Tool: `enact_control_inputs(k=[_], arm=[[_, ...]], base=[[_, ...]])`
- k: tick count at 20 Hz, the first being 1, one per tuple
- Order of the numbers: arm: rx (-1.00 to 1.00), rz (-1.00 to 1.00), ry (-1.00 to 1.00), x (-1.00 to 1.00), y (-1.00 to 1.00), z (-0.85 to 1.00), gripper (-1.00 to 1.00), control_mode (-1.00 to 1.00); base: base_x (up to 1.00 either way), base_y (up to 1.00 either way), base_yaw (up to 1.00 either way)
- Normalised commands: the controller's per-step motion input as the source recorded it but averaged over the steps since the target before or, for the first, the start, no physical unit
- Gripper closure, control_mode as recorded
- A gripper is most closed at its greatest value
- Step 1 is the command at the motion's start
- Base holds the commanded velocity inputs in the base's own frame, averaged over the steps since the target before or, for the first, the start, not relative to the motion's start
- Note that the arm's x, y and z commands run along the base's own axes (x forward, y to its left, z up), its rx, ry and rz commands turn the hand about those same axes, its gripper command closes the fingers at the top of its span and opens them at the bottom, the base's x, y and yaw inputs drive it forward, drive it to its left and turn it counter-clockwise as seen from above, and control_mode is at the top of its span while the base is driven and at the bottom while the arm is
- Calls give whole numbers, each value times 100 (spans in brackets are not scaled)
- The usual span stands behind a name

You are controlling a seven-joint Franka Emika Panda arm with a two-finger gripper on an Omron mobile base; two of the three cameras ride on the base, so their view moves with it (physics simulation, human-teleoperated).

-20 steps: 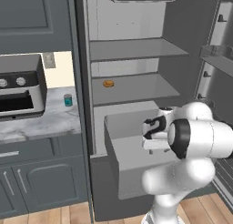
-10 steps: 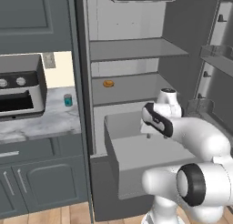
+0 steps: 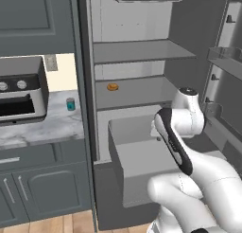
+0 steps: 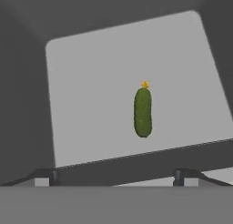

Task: Place the cucumber and bell pepper inside the fridge drawer. Close the drawer after placing the vegetables.

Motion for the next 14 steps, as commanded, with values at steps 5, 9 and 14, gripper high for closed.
enact_control_inputs(k=[5,9,14], arm=[[0,0,-4,-11,0,0,-100,-100],[0,0,-6,-25,2,0,-100,100],[0,0,0,0,0,0,-100,100]], base=[[0,0,0],[-75,56,0],[-97,100,0]])
